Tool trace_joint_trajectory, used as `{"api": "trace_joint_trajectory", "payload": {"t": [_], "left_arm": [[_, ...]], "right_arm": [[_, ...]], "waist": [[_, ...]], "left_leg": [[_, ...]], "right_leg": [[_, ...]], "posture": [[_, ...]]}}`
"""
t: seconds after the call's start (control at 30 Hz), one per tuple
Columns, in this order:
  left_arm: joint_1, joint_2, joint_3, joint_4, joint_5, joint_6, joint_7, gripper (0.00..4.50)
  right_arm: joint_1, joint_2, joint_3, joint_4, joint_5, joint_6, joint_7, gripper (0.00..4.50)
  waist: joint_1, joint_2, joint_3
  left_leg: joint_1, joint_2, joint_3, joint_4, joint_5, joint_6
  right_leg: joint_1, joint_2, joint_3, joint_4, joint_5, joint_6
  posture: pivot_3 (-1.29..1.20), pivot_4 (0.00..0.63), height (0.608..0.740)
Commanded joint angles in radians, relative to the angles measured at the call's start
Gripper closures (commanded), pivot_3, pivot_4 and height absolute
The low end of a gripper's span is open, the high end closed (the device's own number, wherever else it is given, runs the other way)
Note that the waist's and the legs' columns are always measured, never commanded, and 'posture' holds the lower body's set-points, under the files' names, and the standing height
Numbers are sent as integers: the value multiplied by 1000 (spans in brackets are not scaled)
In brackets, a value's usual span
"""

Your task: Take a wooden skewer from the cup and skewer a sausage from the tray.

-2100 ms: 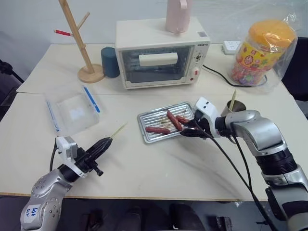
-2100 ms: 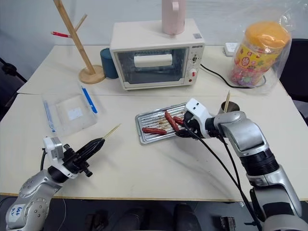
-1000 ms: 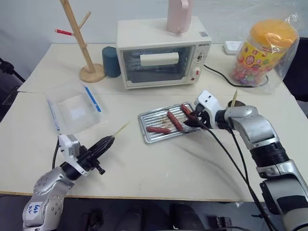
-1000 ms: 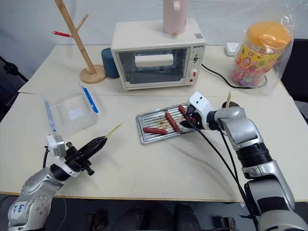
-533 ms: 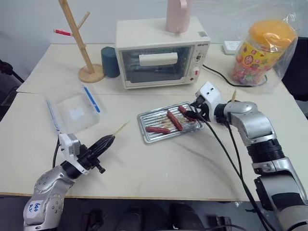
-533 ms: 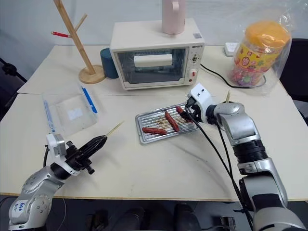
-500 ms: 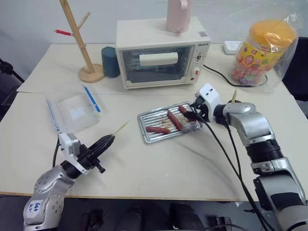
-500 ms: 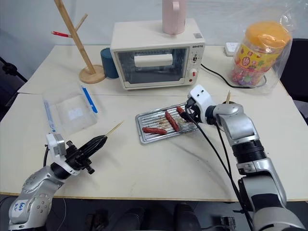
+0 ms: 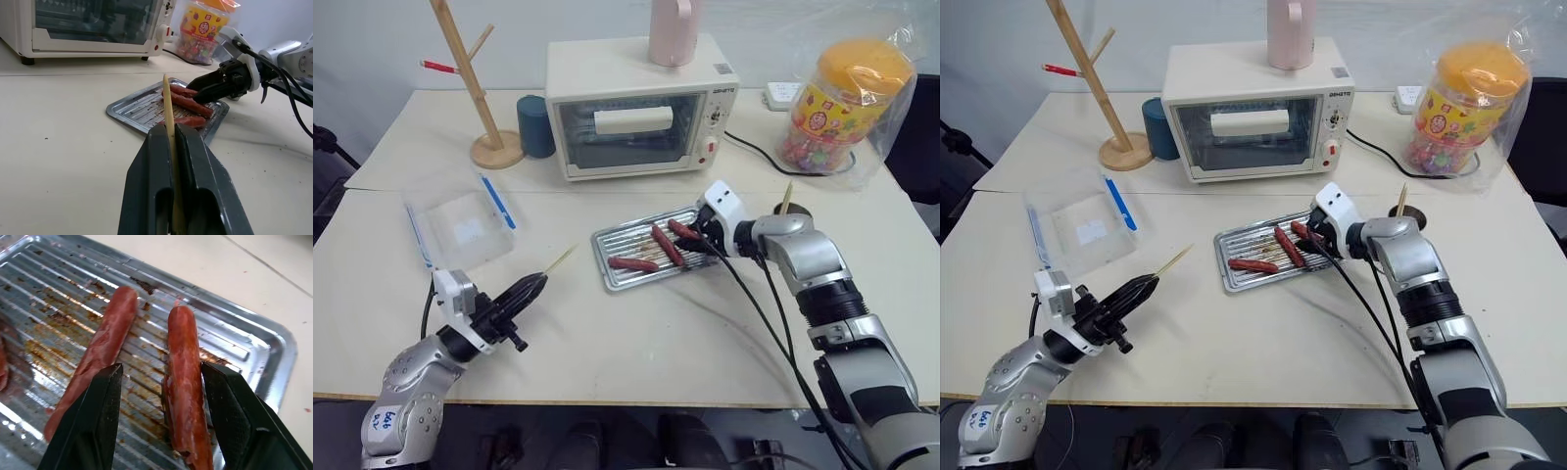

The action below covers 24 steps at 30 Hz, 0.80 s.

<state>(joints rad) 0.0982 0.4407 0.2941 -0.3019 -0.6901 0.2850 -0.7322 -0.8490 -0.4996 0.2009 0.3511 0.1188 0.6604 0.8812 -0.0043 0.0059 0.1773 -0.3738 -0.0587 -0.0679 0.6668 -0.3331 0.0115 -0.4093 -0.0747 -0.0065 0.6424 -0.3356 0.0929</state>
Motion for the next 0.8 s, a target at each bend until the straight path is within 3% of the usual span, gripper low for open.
{"api": "trace_joint_trajectory", "payload": {"t": [0.03, 0.37, 0.73, 0.8], "left_arm": [[9, 6, 11, -28, -2, -9, -1, 4500], [4, 9, 11, -24, -1, -10, -2, 4500], [3, 11, 10, -28, -2, -7, -2, 4500], [4, 11, 11, -29, -2, -7, -1, 4500]], "right_arm": [[6, -22, 7, -64, 12, 23, 43, 1925], [15, -49, 20, -88, 13, 25, 104, 1925], [-13, -27, 23, 24, 12, 3, 132, 1925], [-18, -19, 18, 35, 16, 4, 133, 2250]], "waist": [[0, 0, 0], [1, 0, 0], [1, 0, 0], [0, 0, 0]], "left_leg": [[0, 0, 0, 0, 0, 0], [0, 0, 0, 0, 0, 0], [0, 0, 0, 0, 0, 0], [0, 0, 0, 0, 0, 0]], "right_leg": [[0, 0, 0, 0, 0, 0], [0, 0, 0, 0, 0, 0], [0, 0, 0, 0, 0, 0], [0, 0, 0, 0, 0, 0]], "posture": [[0, 150, 740], [0, 150, 740], [0, 150, 740], [0, 150, 740]]}}
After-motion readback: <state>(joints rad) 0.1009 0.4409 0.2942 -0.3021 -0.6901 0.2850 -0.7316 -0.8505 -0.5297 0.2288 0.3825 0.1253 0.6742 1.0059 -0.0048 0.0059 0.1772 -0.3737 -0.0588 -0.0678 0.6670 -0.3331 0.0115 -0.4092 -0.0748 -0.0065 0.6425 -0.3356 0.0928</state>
